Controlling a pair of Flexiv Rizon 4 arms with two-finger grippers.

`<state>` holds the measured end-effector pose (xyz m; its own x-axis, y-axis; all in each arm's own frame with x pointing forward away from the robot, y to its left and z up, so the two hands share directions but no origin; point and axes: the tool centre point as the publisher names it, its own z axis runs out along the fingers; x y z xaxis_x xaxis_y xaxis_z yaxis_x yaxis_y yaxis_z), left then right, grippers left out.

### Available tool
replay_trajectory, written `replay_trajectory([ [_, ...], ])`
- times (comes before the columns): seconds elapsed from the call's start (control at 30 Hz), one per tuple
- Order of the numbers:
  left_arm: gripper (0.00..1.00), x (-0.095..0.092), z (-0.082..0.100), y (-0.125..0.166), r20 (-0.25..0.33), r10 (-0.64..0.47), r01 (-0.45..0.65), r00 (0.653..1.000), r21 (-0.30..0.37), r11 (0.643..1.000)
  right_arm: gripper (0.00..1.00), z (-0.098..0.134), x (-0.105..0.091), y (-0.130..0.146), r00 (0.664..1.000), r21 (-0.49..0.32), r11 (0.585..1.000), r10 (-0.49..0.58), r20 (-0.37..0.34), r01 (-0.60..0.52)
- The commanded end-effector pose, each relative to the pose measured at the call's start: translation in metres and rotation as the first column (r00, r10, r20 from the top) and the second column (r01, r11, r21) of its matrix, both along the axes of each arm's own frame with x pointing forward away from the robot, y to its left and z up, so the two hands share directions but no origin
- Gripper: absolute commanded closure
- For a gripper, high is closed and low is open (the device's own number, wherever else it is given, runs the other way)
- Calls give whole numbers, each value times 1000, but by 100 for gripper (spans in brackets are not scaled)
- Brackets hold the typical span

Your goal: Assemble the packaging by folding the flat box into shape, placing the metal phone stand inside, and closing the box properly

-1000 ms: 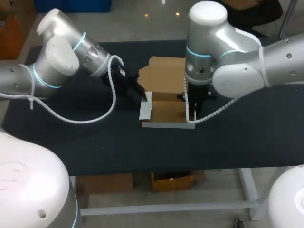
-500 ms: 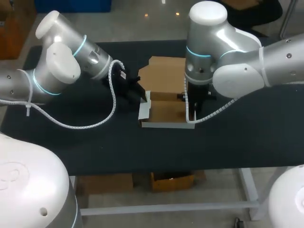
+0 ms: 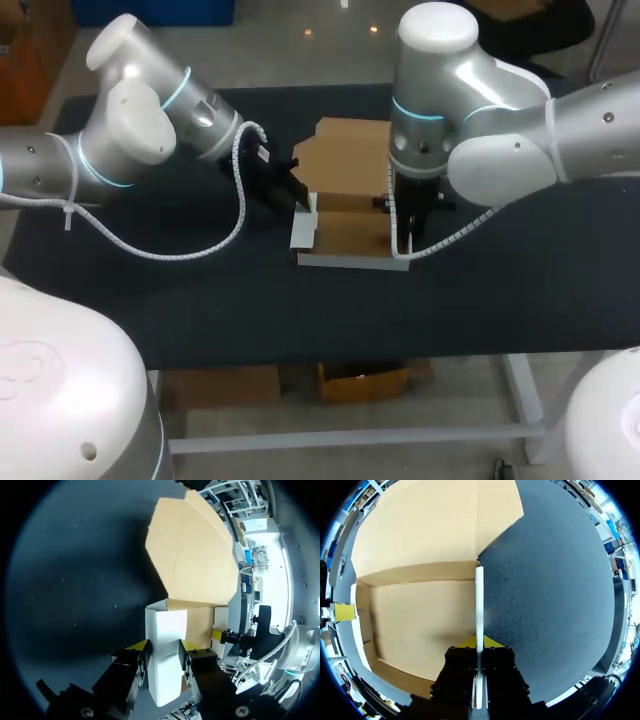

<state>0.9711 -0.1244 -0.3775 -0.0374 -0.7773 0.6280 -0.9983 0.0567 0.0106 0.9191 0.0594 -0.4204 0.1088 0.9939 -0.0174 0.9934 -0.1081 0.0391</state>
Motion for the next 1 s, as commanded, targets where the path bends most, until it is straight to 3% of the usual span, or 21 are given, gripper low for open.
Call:
replay_trajectory([
  [0.03, 63, 8, -1, -3, -17, -9, 9, 1000, 24, 1000, 100, 1, 0, 0, 1000, -2, 1000, 0, -3, 0],
  [0.5, 63, 7, -7, 5, 1, 8, -8, 1000, 111, 994, 100, 1, 0, 0, 1000, -2, 1000, 0, -3, 0],
  [1.0, 69, -2, -12, 6, 65, 35, -48, 997, 223, 974, 100, 1, 0, 0, 1000, -2, 1000, 0, -3, 0],
])
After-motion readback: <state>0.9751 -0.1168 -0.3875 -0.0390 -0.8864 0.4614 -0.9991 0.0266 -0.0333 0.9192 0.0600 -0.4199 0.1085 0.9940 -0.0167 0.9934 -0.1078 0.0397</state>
